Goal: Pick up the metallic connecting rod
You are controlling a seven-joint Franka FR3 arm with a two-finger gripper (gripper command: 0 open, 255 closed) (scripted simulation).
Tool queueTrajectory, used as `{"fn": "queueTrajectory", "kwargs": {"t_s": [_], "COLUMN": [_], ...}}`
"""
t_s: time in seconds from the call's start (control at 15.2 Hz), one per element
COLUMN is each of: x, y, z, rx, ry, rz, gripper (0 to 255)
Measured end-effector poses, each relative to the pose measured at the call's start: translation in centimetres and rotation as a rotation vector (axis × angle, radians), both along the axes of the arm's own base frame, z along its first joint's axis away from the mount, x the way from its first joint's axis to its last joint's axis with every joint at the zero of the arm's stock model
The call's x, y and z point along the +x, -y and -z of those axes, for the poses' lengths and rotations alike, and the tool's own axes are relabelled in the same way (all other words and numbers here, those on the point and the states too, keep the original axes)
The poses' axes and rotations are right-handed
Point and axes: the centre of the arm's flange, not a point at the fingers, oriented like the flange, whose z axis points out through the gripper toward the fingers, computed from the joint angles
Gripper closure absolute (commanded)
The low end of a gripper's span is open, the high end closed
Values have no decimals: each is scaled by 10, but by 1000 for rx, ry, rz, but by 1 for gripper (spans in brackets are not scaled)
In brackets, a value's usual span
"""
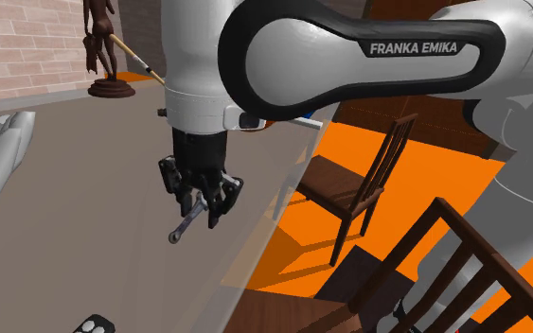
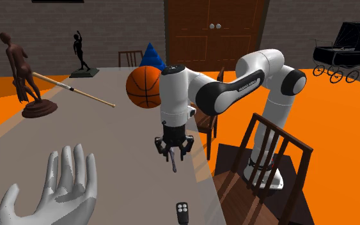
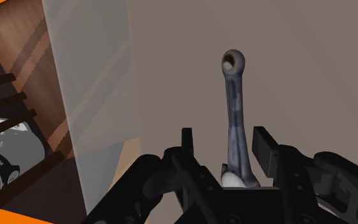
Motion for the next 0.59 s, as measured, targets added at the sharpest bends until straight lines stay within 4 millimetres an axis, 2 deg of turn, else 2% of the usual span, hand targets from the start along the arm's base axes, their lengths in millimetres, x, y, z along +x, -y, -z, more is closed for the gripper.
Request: {"fn": "queueTrajectory", "kwargs": {"t_s": [0.59], "x": [0], "y": [0], "z": [-7], "rx": [-3], "ry": [-7], "rz": [-1], "gripper": [255]}}
